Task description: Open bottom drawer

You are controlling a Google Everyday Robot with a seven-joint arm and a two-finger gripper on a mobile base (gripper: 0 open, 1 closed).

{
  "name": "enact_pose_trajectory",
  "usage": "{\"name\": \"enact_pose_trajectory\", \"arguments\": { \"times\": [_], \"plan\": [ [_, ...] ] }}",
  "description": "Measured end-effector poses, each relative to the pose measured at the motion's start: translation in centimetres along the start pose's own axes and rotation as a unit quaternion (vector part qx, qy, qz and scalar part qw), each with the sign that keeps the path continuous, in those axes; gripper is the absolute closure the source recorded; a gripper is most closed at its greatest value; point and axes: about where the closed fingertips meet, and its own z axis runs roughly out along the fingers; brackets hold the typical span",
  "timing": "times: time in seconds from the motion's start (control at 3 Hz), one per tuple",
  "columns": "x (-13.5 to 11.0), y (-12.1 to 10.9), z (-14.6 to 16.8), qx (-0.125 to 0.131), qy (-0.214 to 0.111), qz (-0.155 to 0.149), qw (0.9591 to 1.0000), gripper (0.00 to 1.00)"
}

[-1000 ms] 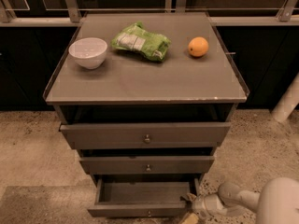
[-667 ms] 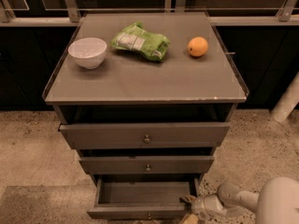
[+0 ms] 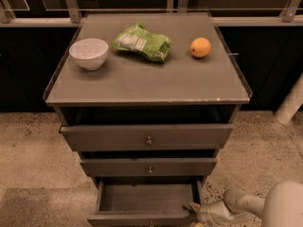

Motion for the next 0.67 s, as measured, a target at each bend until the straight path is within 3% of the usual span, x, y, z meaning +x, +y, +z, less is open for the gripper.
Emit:
{"name": "enact_pose_trajectory", "arguments": {
  "times": [0.33, 0.67],
  "plan": [
    [1.15, 2.79, -0.53, -0.045, 0.004, -0.009, 0.9989, 0.0],
    [1.16, 3.08, -0.68, -0.052, 0.004, -0.011, 0.9986, 0.0]
  ]
}}
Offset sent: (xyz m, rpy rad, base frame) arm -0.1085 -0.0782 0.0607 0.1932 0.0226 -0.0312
